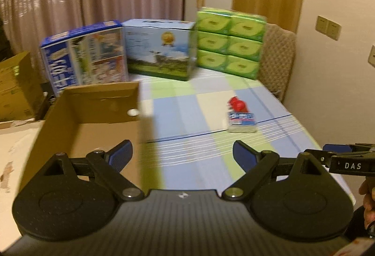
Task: Organize rigid objects
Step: 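Move both tools back to the floss box and red toy on the table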
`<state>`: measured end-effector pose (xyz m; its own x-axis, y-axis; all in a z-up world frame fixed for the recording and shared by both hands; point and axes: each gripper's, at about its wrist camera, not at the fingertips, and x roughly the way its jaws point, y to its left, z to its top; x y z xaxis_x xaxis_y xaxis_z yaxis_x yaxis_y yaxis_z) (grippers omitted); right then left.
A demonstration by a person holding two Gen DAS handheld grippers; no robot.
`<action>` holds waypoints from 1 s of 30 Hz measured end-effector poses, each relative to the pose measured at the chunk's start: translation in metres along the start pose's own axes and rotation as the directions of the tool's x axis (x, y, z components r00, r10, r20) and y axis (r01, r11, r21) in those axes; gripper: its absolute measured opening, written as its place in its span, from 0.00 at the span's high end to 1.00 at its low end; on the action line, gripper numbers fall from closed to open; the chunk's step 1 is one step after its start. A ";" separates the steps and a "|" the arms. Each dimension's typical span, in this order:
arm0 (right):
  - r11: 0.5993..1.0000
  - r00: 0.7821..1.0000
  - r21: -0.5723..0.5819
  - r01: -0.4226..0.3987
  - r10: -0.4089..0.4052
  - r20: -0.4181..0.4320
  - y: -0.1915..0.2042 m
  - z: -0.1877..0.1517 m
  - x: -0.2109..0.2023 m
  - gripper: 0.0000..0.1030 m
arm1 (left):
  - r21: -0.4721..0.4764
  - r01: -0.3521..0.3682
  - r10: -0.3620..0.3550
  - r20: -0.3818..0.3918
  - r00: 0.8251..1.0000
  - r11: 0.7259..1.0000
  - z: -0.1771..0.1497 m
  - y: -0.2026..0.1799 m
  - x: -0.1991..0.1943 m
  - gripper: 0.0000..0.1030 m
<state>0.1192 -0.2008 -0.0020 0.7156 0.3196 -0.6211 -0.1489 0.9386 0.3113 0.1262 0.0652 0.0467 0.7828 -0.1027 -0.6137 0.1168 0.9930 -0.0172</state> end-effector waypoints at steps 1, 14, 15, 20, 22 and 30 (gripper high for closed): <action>1.000 1.000 0.009 0.013 -0.013 0.006 -0.008 0.002 -0.001 0.35 | 0.004 0.008 -0.008 -0.002 1.000 1.000 0.002 -0.008 0.007 0.12; 0.991 0.993 0.097 0.093 -0.099 0.056 -0.097 0.030 0.038 0.35 | 0.035 0.076 -0.074 -0.062 0.995 0.997 0.001 -0.082 0.131 0.12; 0.991 0.993 0.099 0.092 -0.098 0.058 -0.101 0.033 0.044 0.35 | 0.037 0.077 -0.075 -0.063 0.995 0.996 0.000 -0.086 0.141 0.12; 0.990 0.991 0.092 0.102 -0.110 0.078 -0.114 0.047 0.074 0.35 | 0.054 0.094 -0.090 -0.080 0.993 0.994 -0.002 -0.102 0.188 0.11; 0.991 0.990 0.089 0.102 -0.110 0.087 -0.117 0.052 0.085 0.35 | 0.064 0.097 -0.092 -0.083 0.992 0.993 -0.003 -0.108 0.204 0.11; 0.991 0.991 0.085 0.108 -0.114 0.073 -0.134 0.065 0.133 0.35 | 0.066 0.110 -0.105 -0.081 0.991 0.992 -0.001 -0.123 0.257 0.09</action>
<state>0.2788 -0.2924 -0.0792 0.7758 0.2002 -0.5984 -0.0123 0.9530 0.3028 0.3123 -0.0828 -0.1099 0.7142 -0.2011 -0.6705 0.2422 0.9697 -0.0328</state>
